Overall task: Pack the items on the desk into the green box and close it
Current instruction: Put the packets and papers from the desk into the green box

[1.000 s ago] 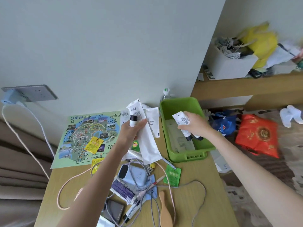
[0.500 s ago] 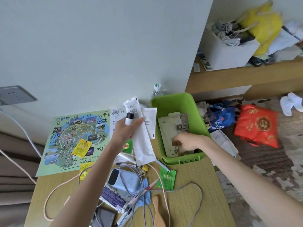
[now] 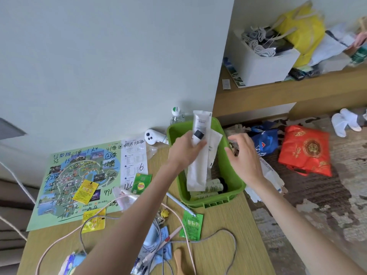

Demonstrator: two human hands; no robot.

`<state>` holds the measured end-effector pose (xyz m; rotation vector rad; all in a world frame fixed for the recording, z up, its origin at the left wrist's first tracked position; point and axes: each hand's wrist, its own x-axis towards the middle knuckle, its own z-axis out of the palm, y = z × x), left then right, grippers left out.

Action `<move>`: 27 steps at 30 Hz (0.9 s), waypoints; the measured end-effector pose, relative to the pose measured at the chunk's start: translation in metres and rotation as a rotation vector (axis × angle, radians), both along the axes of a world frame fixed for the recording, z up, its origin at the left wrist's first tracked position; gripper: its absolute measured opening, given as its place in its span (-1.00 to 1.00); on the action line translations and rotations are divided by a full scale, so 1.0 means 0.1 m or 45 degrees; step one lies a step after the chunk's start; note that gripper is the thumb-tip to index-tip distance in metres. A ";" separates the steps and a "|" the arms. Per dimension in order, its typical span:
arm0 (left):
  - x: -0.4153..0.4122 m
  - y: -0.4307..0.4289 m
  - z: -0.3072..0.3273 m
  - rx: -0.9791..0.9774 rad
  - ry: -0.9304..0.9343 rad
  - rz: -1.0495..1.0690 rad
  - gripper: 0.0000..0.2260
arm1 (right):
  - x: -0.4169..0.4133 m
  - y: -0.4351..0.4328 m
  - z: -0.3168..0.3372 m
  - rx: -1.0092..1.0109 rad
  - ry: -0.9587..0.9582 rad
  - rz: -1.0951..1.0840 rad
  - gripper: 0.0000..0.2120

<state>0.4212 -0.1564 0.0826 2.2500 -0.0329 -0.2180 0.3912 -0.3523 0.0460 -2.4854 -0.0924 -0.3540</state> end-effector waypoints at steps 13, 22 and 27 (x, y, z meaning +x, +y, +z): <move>-0.06 -0.01 -0.09 -0.503 0.184 0.197 -0.66 | 0.10 0.18 0.29 1.019 0.682 0.158 -0.47; -0.04 0.45 -0.15 -0.020 -0.029 0.524 -0.64 | 0.28 0.52 0.15 0.220 0.646 -0.067 -0.58; -0.13 0.59 -0.33 0.005 0.033 0.527 -0.69 | 0.25 0.90 -0.09 0.052 0.616 -0.086 -0.70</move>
